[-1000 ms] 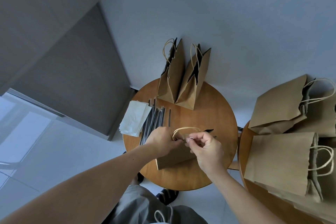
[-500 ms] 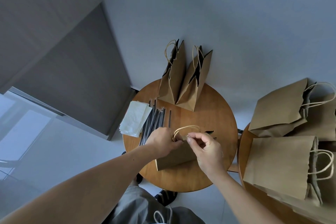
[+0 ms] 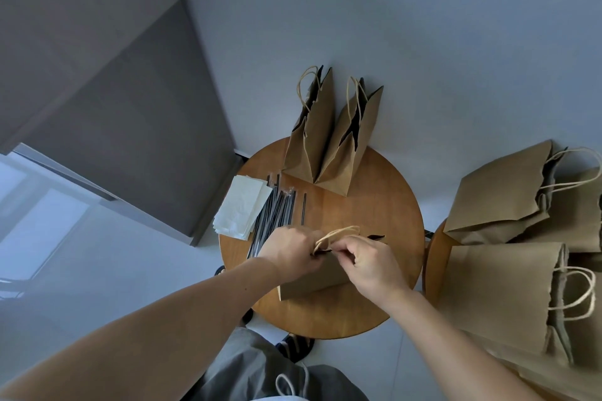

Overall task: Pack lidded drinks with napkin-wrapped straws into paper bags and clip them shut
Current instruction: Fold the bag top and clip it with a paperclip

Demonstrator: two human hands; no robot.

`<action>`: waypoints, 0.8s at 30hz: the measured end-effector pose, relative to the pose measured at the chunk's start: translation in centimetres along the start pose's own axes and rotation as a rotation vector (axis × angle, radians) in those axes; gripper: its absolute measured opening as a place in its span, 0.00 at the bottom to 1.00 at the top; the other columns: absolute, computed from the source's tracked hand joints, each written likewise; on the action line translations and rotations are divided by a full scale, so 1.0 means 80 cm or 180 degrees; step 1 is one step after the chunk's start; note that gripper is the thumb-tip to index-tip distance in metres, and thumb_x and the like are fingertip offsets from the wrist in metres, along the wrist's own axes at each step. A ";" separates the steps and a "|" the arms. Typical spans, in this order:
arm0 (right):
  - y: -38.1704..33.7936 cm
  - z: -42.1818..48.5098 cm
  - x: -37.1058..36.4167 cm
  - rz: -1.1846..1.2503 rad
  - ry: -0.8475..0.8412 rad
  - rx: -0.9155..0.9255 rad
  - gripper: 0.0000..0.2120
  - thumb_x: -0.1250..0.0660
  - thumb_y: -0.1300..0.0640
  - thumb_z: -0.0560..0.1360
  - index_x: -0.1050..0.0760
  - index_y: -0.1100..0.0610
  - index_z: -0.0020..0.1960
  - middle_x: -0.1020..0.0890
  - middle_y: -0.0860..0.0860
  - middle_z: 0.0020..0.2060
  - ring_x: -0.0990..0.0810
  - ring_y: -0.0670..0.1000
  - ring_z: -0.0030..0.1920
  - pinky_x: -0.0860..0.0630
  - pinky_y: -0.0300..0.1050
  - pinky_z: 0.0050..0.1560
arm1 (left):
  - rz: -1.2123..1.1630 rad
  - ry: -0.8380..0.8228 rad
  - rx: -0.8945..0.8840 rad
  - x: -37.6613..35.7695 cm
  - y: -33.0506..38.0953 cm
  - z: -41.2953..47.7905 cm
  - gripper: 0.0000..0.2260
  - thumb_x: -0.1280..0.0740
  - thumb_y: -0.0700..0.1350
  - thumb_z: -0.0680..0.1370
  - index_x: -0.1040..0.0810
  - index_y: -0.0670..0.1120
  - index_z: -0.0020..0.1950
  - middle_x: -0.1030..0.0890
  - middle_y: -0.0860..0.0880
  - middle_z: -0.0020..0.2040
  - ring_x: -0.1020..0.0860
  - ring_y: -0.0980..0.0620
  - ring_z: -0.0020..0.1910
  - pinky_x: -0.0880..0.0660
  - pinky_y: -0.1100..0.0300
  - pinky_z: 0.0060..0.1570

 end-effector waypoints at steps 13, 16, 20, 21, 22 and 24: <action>-0.008 0.035 -0.006 -0.0601 -0.1041 0.0149 0.09 0.38 0.55 0.80 0.20 0.53 0.55 0.17 0.50 0.50 0.18 0.54 0.49 0.21 0.50 0.48 | 0.0020 0.0111 -0.0174 0.005 -0.003 -0.005 0.11 0.38 0.49 0.81 0.19 0.47 0.44 0.19 0.49 0.38 0.23 0.48 0.40 0.32 0.59 0.41; -0.011 0.037 -0.007 -0.0731 -0.0969 0.0272 0.11 0.40 0.55 0.81 0.20 0.56 0.55 0.16 0.53 0.50 0.18 0.55 0.49 0.21 0.51 0.49 | 0.0020 0.0066 -0.0216 0.007 -0.004 -0.003 0.10 0.38 0.48 0.81 0.19 0.47 0.46 0.19 0.48 0.40 0.22 0.47 0.41 0.26 0.57 0.47; -0.017 0.036 -0.002 -0.0509 -0.0730 0.0545 0.07 0.34 0.60 0.78 0.19 0.59 0.53 0.15 0.54 0.47 0.16 0.57 0.46 0.18 0.53 0.47 | -0.0059 0.0057 -0.0187 0.009 -0.005 -0.003 0.11 0.39 0.48 0.82 0.18 0.47 0.49 0.18 0.49 0.42 0.21 0.48 0.44 0.26 0.58 0.50; -0.019 0.036 0.000 -0.0490 -0.0651 0.0629 0.05 0.32 0.61 0.77 0.18 0.59 0.52 0.15 0.54 0.45 0.16 0.57 0.44 0.17 0.52 0.44 | -0.0079 0.0080 -0.0173 0.009 -0.005 -0.004 0.10 0.38 0.48 0.82 0.18 0.46 0.48 0.18 0.49 0.42 0.22 0.48 0.43 0.28 0.58 0.49; -0.020 0.035 0.000 -0.0487 -0.0577 0.0703 0.04 0.30 0.63 0.75 0.18 0.59 0.50 0.15 0.54 0.42 0.16 0.57 0.41 0.17 0.52 0.40 | -0.0081 0.0086 -0.0155 0.008 -0.004 -0.004 0.10 0.38 0.47 0.81 0.19 0.46 0.47 0.19 0.49 0.41 0.22 0.48 0.43 0.28 0.58 0.48; -0.020 0.033 0.000 -0.0505 -0.0460 0.0810 0.05 0.27 0.65 0.72 0.19 0.58 0.47 0.16 0.53 0.39 0.16 0.55 0.37 0.18 0.51 0.34 | -0.0063 0.0047 -0.0090 0.006 -0.005 -0.005 0.11 0.39 0.47 0.81 0.19 0.46 0.47 0.19 0.49 0.41 0.22 0.48 0.42 0.29 0.58 0.48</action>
Point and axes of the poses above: each hand's wrist, its own z-axis towards the middle knuckle, its own x-axis out of the back of the hand, y = z × x, the point moved 5 cm from there along z, towards the middle knuckle
